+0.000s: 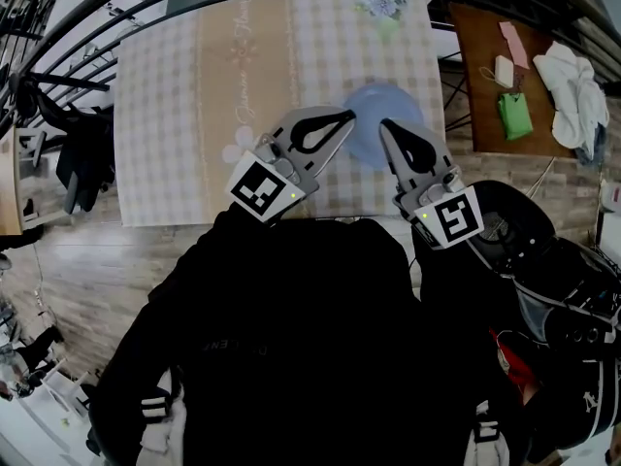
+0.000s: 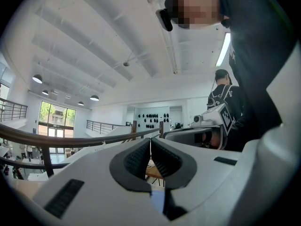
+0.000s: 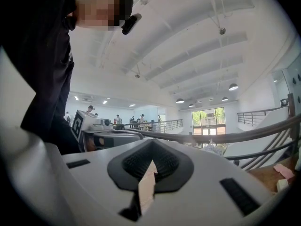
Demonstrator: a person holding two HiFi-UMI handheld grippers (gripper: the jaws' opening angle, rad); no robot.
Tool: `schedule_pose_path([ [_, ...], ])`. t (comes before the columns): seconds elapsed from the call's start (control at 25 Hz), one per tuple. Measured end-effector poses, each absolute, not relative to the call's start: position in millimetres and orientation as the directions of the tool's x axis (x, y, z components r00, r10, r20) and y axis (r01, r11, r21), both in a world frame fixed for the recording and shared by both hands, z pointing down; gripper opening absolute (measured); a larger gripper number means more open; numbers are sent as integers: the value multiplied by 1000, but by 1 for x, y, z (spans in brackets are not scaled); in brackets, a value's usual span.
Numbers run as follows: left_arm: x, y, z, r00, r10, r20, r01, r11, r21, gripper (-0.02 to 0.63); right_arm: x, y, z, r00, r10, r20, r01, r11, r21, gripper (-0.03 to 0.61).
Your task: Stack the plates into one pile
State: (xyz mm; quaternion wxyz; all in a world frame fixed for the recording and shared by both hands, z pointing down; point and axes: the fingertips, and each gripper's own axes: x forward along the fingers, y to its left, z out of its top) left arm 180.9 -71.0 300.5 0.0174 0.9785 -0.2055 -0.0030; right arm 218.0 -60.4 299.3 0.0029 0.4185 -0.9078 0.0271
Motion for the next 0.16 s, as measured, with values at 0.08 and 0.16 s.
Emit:
schedule_pose_path([
  [0.08,180,-70,300,916,-401,1,-401,-916,32,21,217,-59,301,-655,-755,29,-756,653,-44,5],
  [0.16,178,-69,300,917,-399,2,-399,-916,29,21,216,-57,303,-665,-746,28,-746,665,-34,5],
])
